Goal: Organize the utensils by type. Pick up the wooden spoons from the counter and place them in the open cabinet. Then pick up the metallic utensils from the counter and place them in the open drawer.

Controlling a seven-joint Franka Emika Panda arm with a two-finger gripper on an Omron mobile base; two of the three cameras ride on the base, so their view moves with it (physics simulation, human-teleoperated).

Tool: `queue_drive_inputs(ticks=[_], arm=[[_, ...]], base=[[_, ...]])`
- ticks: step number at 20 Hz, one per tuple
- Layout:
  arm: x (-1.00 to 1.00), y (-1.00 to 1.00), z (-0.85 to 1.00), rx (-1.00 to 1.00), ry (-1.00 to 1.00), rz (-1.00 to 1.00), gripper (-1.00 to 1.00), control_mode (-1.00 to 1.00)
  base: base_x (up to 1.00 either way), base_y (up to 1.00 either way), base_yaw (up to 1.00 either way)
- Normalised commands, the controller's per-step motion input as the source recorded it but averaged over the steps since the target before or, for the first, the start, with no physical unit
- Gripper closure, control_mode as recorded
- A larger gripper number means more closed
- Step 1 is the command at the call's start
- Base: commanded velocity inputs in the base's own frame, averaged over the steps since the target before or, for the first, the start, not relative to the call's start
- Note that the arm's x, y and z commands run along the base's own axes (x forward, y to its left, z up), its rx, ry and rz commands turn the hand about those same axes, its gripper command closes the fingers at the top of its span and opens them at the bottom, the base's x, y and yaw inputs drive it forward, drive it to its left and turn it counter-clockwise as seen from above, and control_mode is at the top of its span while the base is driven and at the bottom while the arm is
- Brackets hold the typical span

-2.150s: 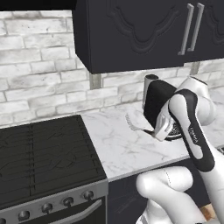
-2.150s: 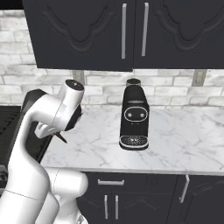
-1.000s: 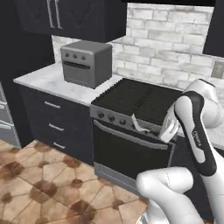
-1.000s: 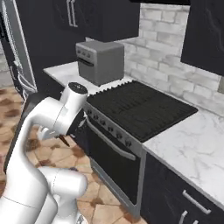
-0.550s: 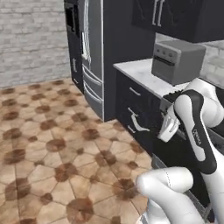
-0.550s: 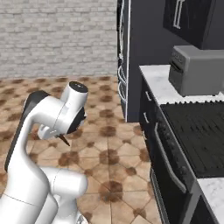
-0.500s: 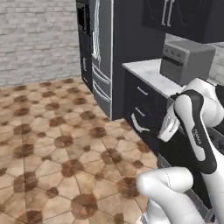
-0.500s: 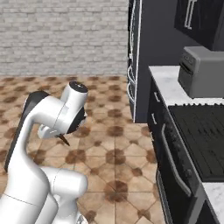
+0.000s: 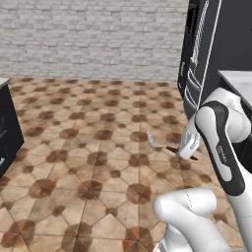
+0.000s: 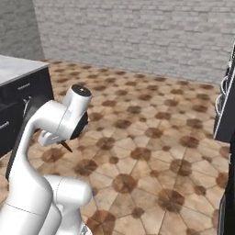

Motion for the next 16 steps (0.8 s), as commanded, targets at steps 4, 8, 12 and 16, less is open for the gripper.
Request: queue_drive_inputs(ticks=[4,8,12,16], arm=[[0.0,0.0,0.0,0.0,0.0,0.0,1.0,1.0],[0.0,0.0,0.0,0.0,0.0,0.0,1.0,1.0],[0.0,0.0,0.0,0.0,0.0,0.0,1.0,1.0],[0.0,0.0,0.0,0.0,0.0,0.0,1.0,1.0]], base=[[-0.29,0.32,0.37],[0.06,0.65,0.16],[0.14,0.76,0.04],[0.3,0.79,0.0]])
